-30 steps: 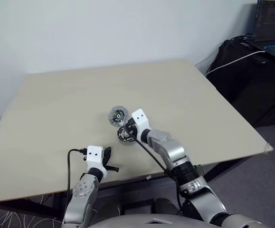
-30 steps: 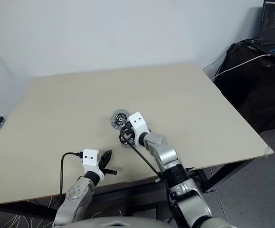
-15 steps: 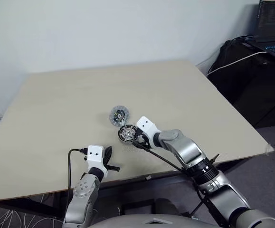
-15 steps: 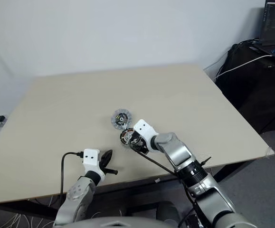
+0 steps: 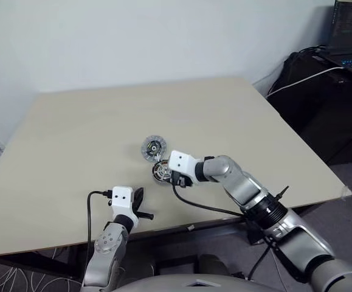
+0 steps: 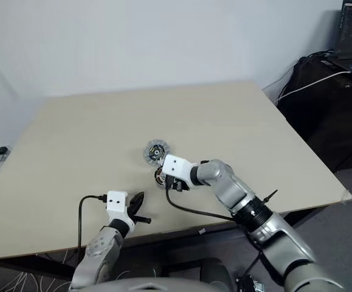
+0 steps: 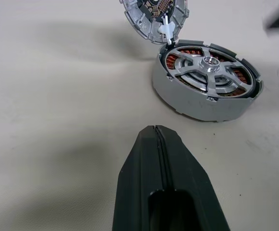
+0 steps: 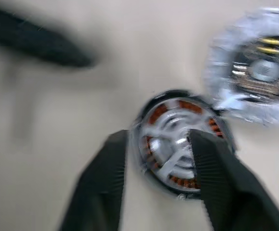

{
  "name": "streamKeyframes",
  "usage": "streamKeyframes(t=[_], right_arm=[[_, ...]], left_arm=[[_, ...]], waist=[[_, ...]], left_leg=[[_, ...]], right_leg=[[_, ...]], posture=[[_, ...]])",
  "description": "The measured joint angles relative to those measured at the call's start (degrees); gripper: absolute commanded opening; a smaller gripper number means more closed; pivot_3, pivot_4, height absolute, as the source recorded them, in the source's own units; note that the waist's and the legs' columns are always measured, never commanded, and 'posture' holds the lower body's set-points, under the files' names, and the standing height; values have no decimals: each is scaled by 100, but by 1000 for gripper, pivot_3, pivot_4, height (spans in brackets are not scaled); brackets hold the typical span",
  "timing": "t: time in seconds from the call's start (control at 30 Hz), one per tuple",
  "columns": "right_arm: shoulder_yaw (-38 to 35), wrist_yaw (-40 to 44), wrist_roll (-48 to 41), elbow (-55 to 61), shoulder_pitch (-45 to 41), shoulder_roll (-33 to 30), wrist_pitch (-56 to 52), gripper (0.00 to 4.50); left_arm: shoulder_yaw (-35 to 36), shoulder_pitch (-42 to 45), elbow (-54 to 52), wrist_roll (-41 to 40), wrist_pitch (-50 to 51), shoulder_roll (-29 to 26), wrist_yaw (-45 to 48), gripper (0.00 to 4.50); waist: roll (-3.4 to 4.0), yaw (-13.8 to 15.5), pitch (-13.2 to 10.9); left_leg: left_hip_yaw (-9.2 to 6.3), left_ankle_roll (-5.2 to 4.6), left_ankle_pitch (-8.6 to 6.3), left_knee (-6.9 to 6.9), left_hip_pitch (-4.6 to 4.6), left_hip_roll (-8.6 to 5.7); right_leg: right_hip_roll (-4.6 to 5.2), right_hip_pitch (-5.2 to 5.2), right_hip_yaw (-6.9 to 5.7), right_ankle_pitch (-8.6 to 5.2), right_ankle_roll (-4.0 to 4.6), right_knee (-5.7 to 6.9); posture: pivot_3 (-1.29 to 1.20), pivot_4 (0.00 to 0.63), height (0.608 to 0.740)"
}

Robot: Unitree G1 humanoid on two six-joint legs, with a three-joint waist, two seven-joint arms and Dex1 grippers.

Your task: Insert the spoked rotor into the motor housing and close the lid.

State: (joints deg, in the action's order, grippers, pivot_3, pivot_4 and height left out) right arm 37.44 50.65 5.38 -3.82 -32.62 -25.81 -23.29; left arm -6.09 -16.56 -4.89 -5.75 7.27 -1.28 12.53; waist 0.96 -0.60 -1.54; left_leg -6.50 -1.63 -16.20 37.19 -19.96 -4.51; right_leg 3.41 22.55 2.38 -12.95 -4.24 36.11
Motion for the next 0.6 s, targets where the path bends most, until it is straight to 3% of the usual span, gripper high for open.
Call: streamKeyframes(t=[0.03, 0.23, 0.5, 0.6], right_arm=[[137, 192, 130, -5, -58, -108, 192, 928], [602, 796, 649, -400, -408, -1, 721, 928], [658, 892, 1006, -1181, -708, 487, 1133, 928], [655, 887, 1068, -1466, -773, 619, 1297, 1476]], left_arm=[[0, 8, 1, 0, 0, 0, 1, 0], [-1, 31, 7, -8, -1, 18, 1, 0], [14, -34, 8, -46, -20, 91, -41, 0], [17, -45, 8, -68, -26, 102, -69, 0]], waist=[[-1, -2, 0], [-6, 5, -1], [-9, 27, 1], [-8, 30, 0]], left_leg=[[0, 0, 0, 0, 1, 0], [-1, 2, 1, 2, 1, 3], [-3, 2, 0, 1, 1, 0], [-3, 2, 1, 1, 1, 0]], right_leg=[[0, -1, 0, -1, -2, 0], [-2, -1, 0, 8, 12, 1], [0, 1, 0, 10, 14, 2], [0, 2, 1, 10, 15, 4]], posture=[[0, 0, 740], [0, 0, 740], [0, 0, 740], [0, 0, 740]])
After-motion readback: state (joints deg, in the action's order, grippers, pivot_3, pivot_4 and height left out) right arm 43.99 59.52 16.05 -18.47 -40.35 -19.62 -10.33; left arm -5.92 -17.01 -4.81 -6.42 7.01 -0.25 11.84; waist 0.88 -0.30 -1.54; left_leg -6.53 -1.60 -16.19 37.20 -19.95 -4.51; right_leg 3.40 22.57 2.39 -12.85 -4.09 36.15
